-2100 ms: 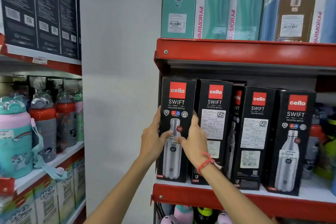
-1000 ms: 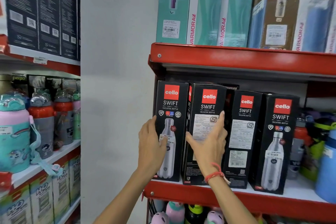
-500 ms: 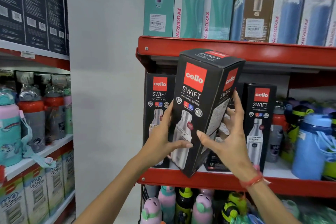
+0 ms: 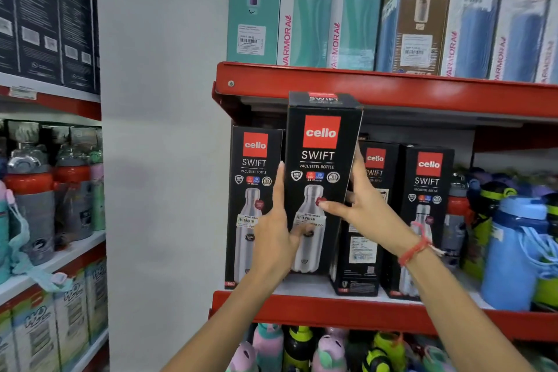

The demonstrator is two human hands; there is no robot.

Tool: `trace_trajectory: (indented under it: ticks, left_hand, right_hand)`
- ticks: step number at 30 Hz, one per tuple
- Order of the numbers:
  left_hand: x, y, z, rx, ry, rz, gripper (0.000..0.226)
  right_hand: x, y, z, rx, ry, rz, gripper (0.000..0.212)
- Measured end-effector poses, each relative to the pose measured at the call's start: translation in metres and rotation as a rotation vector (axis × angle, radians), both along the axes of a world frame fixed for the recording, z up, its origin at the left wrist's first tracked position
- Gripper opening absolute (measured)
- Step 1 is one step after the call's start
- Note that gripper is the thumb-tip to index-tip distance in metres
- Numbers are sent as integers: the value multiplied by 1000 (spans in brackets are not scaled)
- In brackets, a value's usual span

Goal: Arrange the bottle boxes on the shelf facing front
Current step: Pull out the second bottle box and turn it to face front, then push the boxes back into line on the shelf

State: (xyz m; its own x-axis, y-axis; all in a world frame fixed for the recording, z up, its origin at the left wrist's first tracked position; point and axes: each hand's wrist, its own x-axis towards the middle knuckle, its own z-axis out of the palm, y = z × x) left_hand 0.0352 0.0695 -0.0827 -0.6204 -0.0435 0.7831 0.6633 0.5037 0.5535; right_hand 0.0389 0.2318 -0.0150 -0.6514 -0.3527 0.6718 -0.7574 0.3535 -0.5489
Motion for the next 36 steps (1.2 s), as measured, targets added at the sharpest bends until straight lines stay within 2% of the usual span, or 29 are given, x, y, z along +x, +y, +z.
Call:
trace_trajectory:
  ticks: [5,12,18,20,24,25,27,29,32,36]
  left_hand:
    - [-16,1,-10,-9,-29,36,115]
    - [-26,8,-19,-69,-168,66,117]
    - [-37,13,-9,-64,-270,133,107]
    - [-39,16,-10,-80,-300,180,104]
    - [-38,20,-15,-60,-324,242,96]
    - [-37,21,-15,-69,-321,254,94]
    - [-34,22,-16,-125,-295,319,90]
    - [-30,24,-16,-188,-210,389,87]
    - [-23,33,-15,-253,-23,401,82]
    - [-15,43,-10,-235,215,316,84]
  right_hand:
    - [-19,4,-18,-11,-5,-25,115]
    - [-48,8,-40,-28,-135,-43,114]
    - [-65,-10,-46,-109,-84,-242,103]
    - [-65,-14,-50,-113,-32,-396,94]
    - [-58,-8,-53,-130,329,-699,55]
    - [-58,-5,-53,-134,371,-797,54]
    - [-58,1,-53,-99,286,-1029,73]
    - [-58,2,-57,-43,97,-1106,99]
    - [-60,2,-62,-43,-56,-982,112]
    - [-53,16,-60,-200,-34,-775,112]
